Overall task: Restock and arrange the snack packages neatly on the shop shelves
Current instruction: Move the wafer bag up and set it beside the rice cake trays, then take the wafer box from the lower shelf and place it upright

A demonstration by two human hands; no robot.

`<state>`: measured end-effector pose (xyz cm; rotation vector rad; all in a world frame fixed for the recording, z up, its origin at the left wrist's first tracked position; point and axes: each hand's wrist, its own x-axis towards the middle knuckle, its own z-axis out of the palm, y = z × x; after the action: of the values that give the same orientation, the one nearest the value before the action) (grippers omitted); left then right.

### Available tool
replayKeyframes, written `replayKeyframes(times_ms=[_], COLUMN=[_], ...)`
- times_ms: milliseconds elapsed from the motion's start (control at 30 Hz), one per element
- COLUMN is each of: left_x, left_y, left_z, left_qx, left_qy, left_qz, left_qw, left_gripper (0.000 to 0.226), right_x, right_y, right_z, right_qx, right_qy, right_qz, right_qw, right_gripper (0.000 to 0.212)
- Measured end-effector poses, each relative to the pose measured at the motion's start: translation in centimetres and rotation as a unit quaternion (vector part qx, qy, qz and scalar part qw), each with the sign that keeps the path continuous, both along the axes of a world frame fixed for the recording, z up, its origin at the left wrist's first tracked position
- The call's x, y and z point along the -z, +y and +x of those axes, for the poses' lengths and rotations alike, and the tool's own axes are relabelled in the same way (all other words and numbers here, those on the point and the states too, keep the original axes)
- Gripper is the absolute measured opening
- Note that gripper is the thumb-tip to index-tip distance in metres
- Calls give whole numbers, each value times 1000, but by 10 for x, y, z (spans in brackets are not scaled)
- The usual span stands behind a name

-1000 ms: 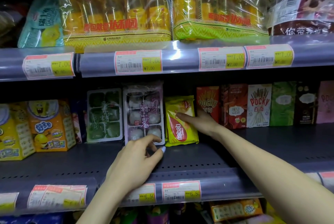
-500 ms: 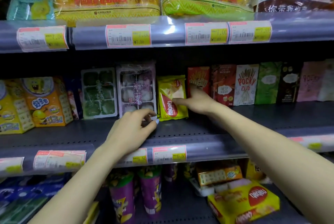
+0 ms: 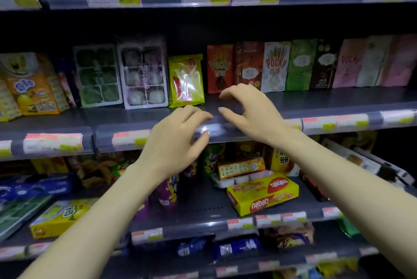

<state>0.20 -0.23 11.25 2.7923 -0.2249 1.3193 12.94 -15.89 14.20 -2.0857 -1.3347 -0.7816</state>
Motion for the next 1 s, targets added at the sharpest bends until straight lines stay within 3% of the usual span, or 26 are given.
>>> replayKeyframes(times_ms=[167,300,433,567,700,833,1000], left_x=[54,98,133,165,184,190,194], left_y=[-42,-57,-66,-72,-76,-80,-87], left_z=[0,14,32,52,72,88,94], left_qx=[47,19,-40,-88,-118,-106,-92], left_qy=[58,179,277,371,424,445,462], left_qz=[6,-14,-49,-151,-241,-323,-329], left_qw=[997,984,959,912,865,829,818], left_gripper=[35,45,47,61,73,77,74], right_x=[63,122,164,193,212,226,235], right_y=[-64,-106,-134,-144,-142,-133,-119], right_z=[-11,5,19,37,54,70,85], right_qx=[15,52,111,162,215,249,230], right_qy=[-67,-40,40,171,350,469,594], right_qz=[22,-73,-147,-170,-102,-44,53], right_qw=[997,995,982,957,906,847,769], right_gripper=[23,32,40,53,69,84,93])
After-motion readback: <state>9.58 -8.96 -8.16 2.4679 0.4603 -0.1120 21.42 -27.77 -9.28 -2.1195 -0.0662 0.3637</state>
